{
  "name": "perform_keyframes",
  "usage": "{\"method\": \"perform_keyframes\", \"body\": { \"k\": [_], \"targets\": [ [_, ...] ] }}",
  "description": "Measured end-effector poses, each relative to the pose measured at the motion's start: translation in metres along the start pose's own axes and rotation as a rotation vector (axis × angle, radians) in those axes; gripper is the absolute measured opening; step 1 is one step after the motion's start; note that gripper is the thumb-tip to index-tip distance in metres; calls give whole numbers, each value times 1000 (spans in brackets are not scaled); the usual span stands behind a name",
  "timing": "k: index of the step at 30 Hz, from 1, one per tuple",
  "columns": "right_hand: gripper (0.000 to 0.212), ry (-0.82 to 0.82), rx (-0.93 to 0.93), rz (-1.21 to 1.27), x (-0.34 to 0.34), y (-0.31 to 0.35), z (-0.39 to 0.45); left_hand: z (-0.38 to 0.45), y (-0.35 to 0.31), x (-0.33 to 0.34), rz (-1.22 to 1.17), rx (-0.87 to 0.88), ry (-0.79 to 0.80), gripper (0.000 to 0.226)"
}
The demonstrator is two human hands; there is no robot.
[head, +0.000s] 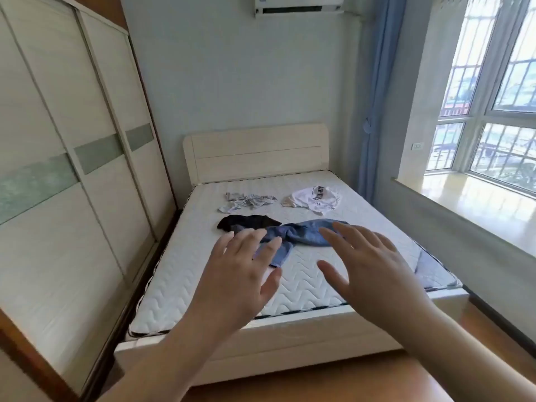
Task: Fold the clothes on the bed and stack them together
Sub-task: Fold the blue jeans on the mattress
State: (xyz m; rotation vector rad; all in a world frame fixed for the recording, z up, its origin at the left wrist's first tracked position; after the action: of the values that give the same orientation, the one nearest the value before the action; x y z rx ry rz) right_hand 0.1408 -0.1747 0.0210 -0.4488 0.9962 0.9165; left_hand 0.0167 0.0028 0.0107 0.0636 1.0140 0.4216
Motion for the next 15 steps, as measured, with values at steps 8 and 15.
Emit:
{"method": "perform_keyframes", "body": {
  "k": [8, 15],
  "targets": [
    [56, 104, -39, 36, 61, -42, 28, 32, -10, 59, -19, -40, 124, 55],
    [66, 187, -82, 103, 131, -24, 88, 45, 28, 96, -1, -62, 81, 53]
  ]
}}
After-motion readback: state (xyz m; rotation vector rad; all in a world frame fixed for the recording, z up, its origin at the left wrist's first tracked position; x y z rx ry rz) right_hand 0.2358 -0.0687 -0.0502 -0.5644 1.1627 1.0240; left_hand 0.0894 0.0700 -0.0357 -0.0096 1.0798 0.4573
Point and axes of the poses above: each hand's wrist, its own z-axis towards the middle knuckle, its own x-axis out of the palm, y = z × x, the point moved 2 cm from there along z, towards the middle knuckle, and after that the axes turned 4 degrees about z, right-handed, at the moved point
